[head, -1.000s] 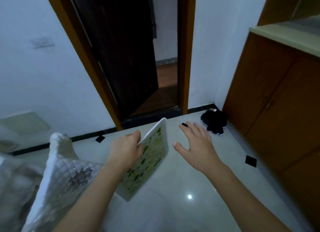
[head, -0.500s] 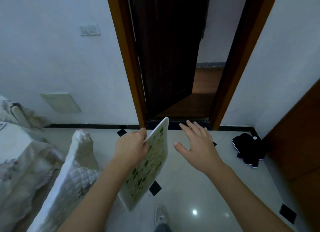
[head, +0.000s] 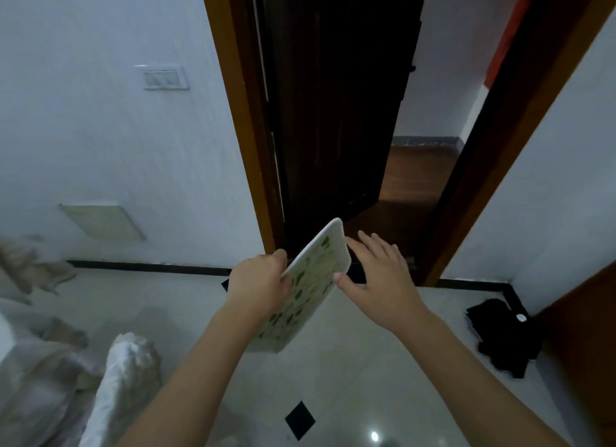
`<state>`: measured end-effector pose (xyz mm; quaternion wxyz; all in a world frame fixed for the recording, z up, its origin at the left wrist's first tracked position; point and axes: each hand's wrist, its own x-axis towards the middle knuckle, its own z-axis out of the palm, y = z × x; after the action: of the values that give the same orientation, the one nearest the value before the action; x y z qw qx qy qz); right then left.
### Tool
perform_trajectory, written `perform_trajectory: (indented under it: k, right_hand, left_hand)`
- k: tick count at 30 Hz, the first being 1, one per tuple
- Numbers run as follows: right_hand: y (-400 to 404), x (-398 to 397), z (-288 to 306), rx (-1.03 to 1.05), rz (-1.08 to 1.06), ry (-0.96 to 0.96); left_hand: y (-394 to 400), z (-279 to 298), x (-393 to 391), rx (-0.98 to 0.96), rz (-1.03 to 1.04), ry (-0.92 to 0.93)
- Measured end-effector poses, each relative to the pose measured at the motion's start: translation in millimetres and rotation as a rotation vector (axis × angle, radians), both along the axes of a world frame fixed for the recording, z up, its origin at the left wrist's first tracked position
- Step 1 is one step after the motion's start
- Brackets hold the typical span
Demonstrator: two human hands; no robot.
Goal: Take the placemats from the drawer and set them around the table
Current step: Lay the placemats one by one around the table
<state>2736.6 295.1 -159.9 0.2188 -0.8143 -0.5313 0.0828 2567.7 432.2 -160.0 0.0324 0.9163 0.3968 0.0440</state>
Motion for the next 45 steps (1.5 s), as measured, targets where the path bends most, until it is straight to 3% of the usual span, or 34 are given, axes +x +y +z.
perform_trajectory:
  k: [8,15,19,26,38,45]
  right_hand:
    - [133.8,45.0,-27.1,-0.029,0.219,0.062]
    - [258.6,71.5,-26.1,-0.029,0.458,0.067]
    - [316.6,42.4,-20.2,-0.047,0.625,0.082]
    - [402.6,-37.8,-12.8,-0.067,0.862,0.055]
    - [559.4,-131.7,11.9,0.016,0.852,-0.101]
    - [636.0,-185.8,5.7,-0.002,0.895,-0.127]
  left_hand:
    - [90.7,-22.9,15.2,-0.056,0.175,0.079]
    - [157.1,-3.8,34.9,-0.061,0.391,0.151]
    - [180.7,-0.1,2.9,-0.027,0.576,0.159]
    - [226.2,1.7,-75.4,0.029,0.821,-0.034]
    - [377.6,8.5,-177.5,0.070,0.888,-0.182]
    - [428.9,3.7,-237.5,0.089,1.064,-0.203]
